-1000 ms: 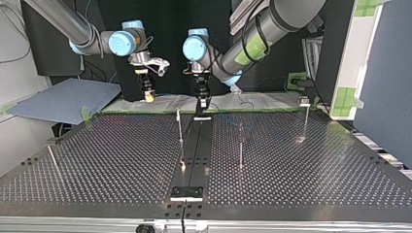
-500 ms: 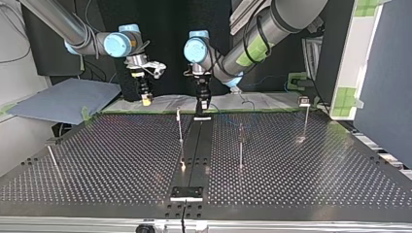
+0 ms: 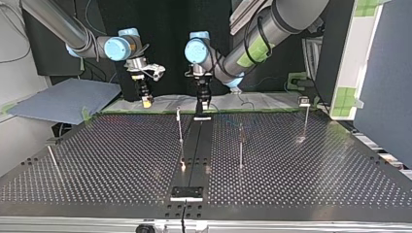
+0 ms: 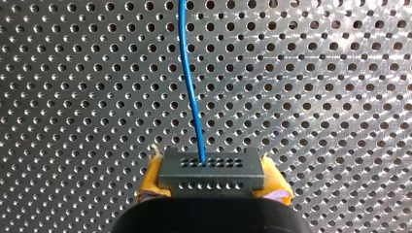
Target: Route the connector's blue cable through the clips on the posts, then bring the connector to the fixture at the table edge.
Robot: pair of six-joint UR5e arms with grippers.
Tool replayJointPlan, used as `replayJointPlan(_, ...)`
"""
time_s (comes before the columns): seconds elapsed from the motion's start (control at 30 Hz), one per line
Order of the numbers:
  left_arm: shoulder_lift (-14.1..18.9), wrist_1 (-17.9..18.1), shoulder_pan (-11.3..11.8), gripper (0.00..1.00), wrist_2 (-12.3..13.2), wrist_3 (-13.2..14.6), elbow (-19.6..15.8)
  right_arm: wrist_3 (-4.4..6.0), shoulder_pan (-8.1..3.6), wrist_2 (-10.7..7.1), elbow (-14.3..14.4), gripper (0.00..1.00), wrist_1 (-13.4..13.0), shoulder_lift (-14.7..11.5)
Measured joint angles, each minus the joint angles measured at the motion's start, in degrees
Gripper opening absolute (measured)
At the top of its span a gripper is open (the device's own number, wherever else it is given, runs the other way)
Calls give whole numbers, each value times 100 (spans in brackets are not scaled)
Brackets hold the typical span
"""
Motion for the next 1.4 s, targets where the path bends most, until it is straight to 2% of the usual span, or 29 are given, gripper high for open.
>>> replayJointPlan(0.4,-3,142,-43,7,23,433,1,2,-145,-38,-309,0,189,4)
replayJointPlan(0.77,-5,145,-46,7,128,483,57,2,-217,-129,-498,0,296,3)
replayJointPlan(1.4,-14,18,-78,7,212,492,205,2,-349,-177,-531,0,311,5)
